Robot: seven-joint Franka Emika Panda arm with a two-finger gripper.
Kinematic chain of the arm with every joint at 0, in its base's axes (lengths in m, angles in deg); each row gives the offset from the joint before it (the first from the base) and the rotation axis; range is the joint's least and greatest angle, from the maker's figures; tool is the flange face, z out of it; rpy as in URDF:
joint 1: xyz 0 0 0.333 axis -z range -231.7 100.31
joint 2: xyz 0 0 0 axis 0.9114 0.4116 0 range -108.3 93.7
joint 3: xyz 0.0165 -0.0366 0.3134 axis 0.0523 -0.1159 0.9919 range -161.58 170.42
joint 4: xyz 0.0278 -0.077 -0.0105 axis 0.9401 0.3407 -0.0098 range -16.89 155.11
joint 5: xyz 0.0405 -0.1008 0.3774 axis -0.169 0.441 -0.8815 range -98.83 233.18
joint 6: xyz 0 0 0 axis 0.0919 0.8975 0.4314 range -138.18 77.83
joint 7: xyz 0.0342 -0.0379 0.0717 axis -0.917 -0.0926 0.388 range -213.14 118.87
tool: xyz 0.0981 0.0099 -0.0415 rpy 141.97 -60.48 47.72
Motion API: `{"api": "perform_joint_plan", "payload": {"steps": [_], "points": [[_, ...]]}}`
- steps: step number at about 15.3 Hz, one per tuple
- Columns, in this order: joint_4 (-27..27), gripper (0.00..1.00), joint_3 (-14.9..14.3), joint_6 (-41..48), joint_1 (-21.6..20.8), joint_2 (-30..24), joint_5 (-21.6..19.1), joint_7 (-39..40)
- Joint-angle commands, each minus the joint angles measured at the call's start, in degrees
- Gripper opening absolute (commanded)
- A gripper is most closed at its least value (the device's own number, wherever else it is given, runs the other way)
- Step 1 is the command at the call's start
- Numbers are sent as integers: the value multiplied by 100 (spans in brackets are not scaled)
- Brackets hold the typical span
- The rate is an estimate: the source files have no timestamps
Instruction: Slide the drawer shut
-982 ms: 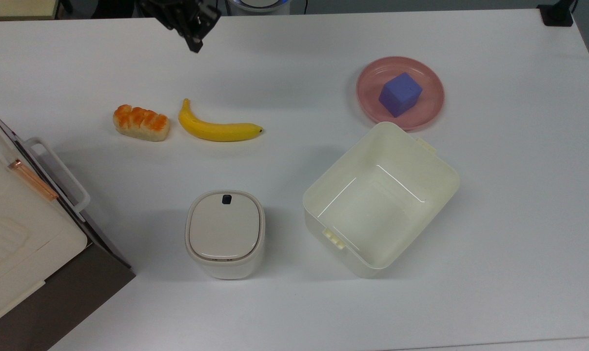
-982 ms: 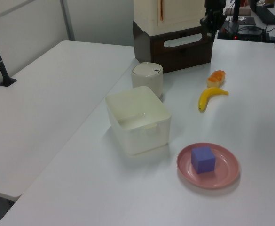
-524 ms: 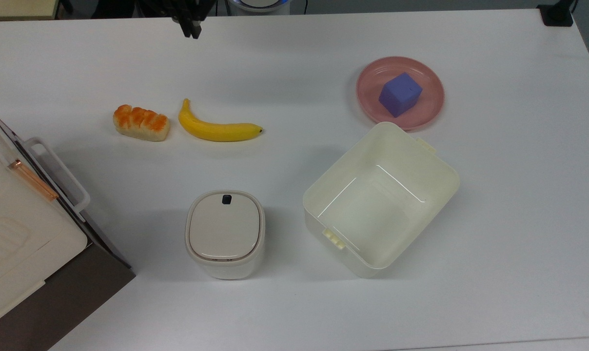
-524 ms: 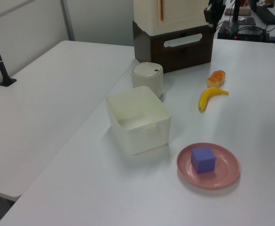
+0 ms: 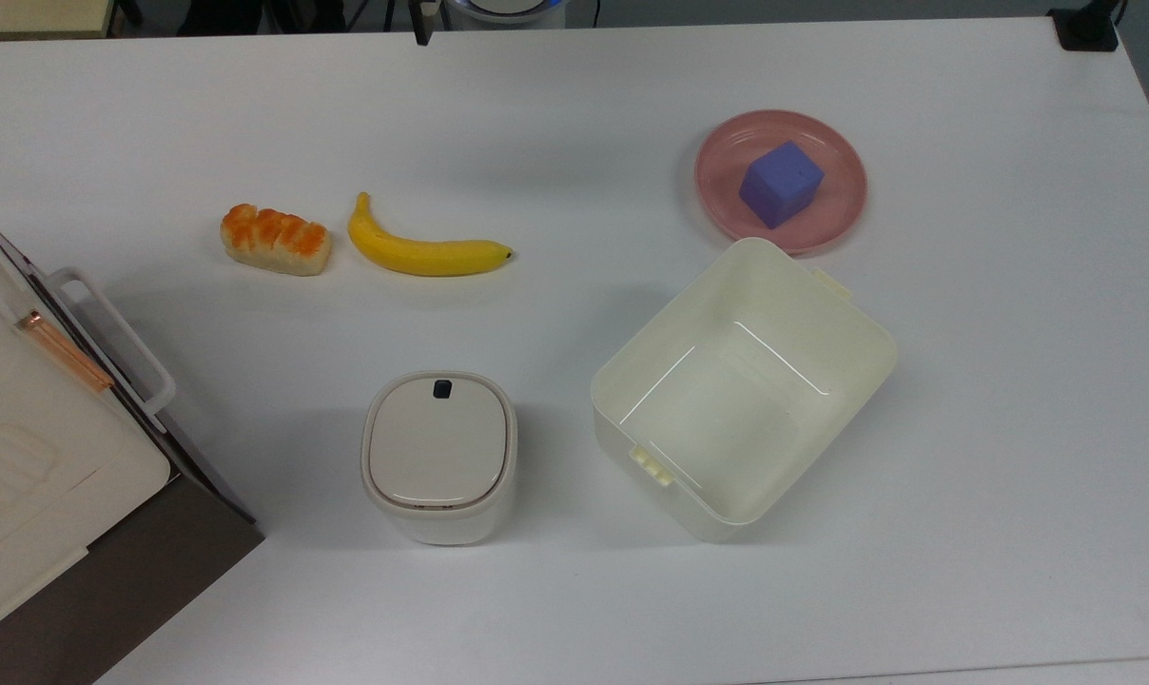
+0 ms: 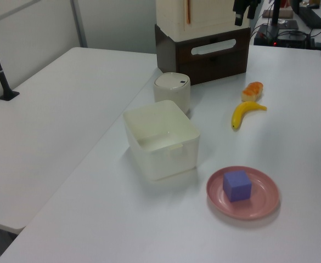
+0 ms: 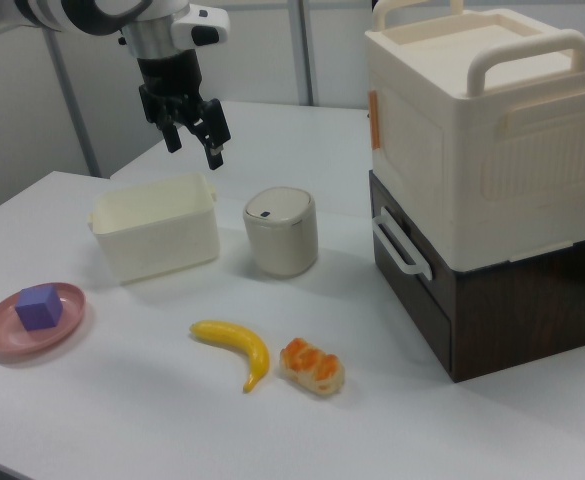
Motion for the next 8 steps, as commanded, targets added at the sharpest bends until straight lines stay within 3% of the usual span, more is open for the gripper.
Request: {"api": "perform_joint_plan", "payload": {"steps": [1,8], "points": [[-61,100,-516,104,-499,15,76,-41],[167,100,-499,-79,-420,76,93,-23]]}}
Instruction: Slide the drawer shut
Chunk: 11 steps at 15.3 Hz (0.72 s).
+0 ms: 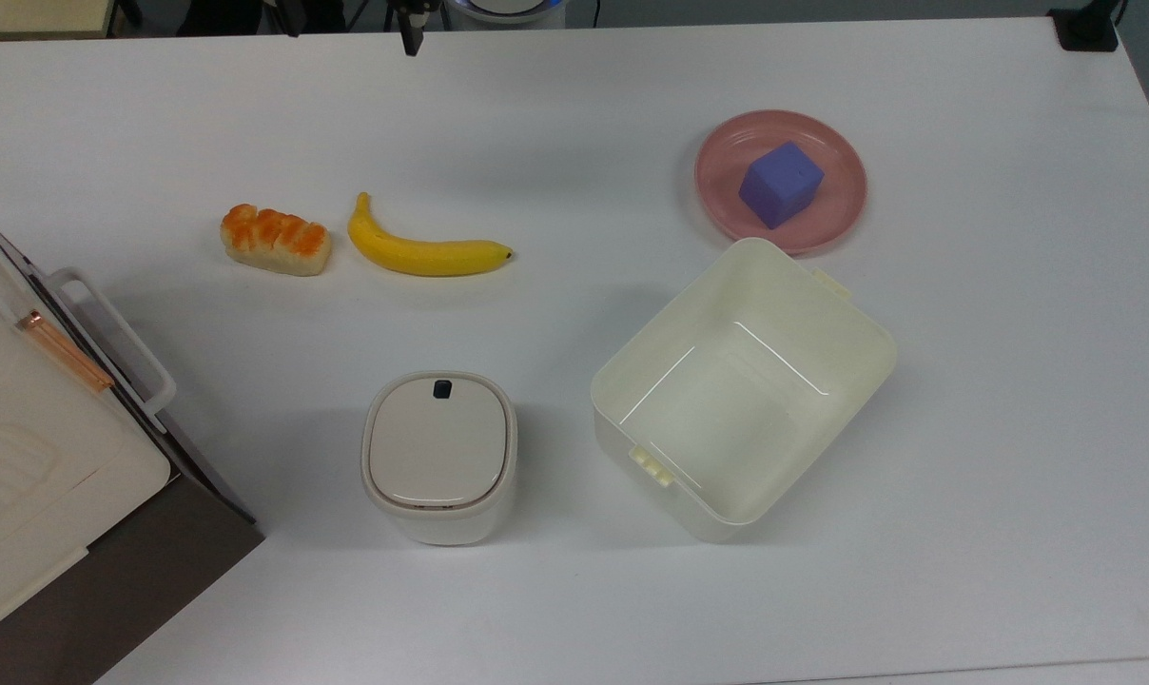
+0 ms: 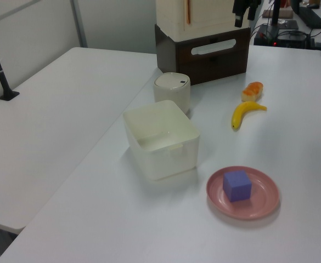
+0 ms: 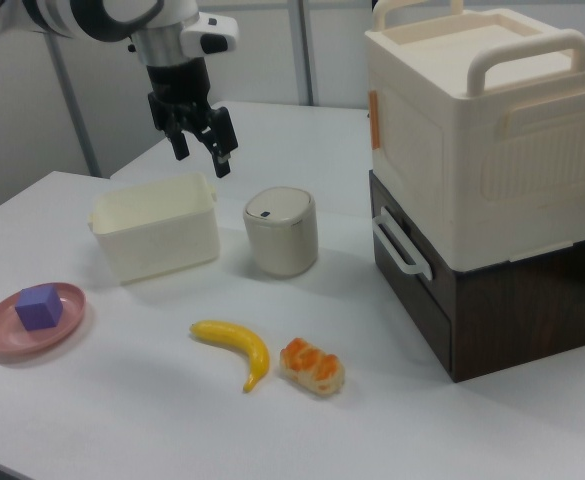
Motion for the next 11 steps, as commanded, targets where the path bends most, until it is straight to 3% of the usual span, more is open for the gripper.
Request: {"api": "perform_joint_plan", "payload": {"steps": [1,4,8,11], "points": [[257,100,-38,-298,-109,-11,74,-41],[364,100,-20,-511,-136,-11,30,-42],[355,100,-20,32,-118,-29,-5,942],[267,100,-29,226,-101,-38,-14,725]]}}
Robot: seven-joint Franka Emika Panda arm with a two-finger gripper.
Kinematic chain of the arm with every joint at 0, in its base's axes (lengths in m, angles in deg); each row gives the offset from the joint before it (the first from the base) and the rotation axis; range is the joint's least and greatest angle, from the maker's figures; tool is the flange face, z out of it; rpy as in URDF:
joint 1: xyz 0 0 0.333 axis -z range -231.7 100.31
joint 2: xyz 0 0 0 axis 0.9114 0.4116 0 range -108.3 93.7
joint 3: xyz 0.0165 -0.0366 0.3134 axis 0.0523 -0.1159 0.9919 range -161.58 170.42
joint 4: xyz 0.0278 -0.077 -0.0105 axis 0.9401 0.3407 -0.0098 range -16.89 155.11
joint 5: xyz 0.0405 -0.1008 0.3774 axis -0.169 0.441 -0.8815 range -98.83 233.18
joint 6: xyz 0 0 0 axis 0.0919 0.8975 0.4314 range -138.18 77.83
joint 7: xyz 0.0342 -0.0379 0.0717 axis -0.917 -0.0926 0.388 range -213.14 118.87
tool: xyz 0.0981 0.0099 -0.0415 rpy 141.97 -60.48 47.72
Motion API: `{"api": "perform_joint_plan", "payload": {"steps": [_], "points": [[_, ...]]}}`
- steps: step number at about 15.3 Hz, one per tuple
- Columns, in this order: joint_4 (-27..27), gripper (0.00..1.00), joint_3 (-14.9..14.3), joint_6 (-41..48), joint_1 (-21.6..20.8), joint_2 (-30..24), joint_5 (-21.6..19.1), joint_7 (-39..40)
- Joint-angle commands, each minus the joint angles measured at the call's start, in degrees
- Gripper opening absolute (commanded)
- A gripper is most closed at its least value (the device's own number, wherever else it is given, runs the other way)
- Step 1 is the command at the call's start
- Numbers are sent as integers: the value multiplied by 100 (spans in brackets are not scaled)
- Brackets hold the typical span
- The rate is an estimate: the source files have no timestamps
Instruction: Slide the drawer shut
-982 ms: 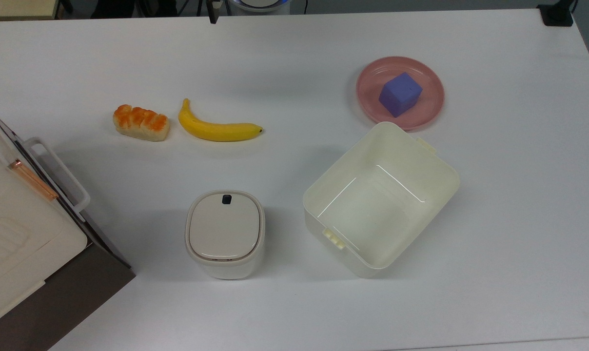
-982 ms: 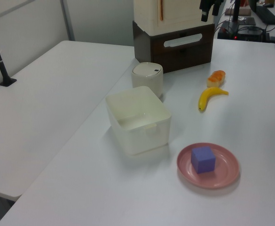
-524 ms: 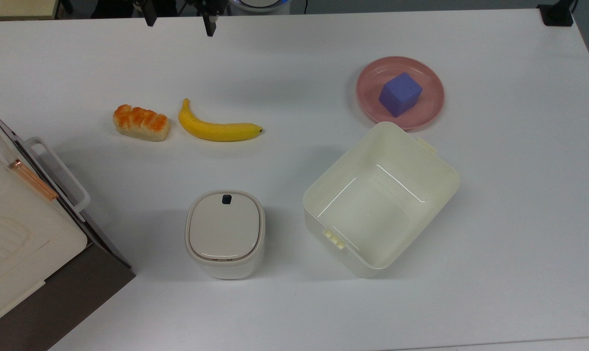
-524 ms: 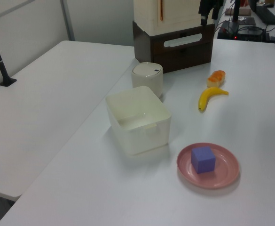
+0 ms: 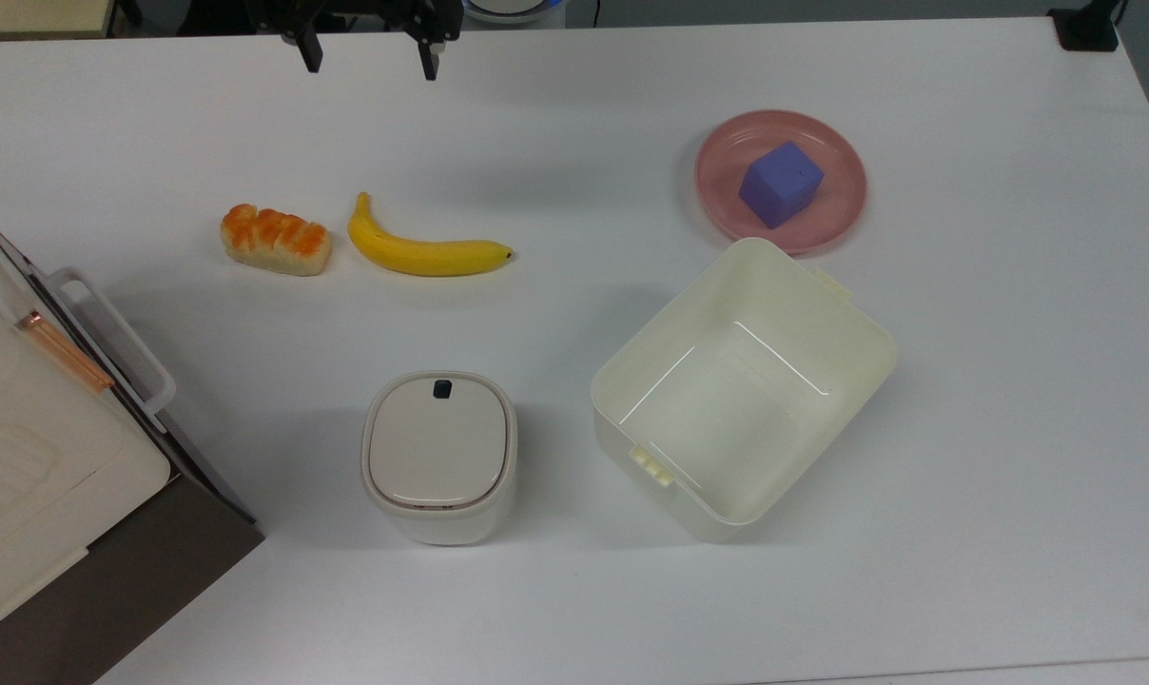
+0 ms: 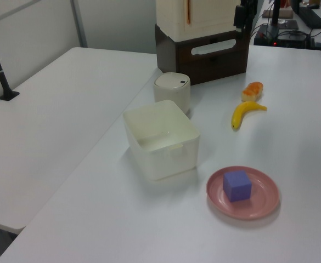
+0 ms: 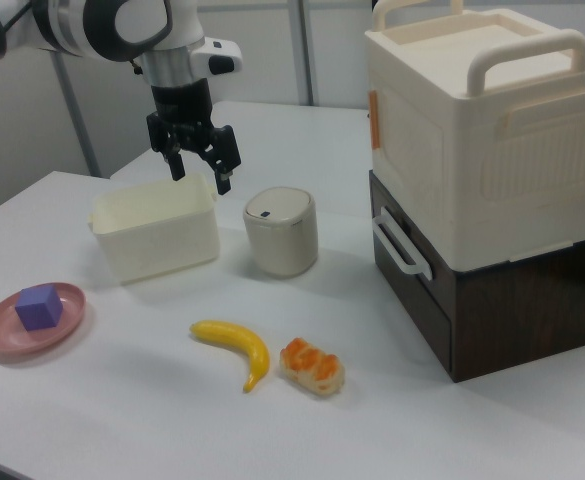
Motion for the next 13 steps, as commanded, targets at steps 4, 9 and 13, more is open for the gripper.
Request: {"api": "perform_joint_plan", "payload": {"steps": [4,9,13], "points": [[-62,100,-120,261,-16,-132,-137,286],[-159,100,-146,252,248,-132,-576,578],[-159,100,-137,252,248,-132,-576,499]]}}
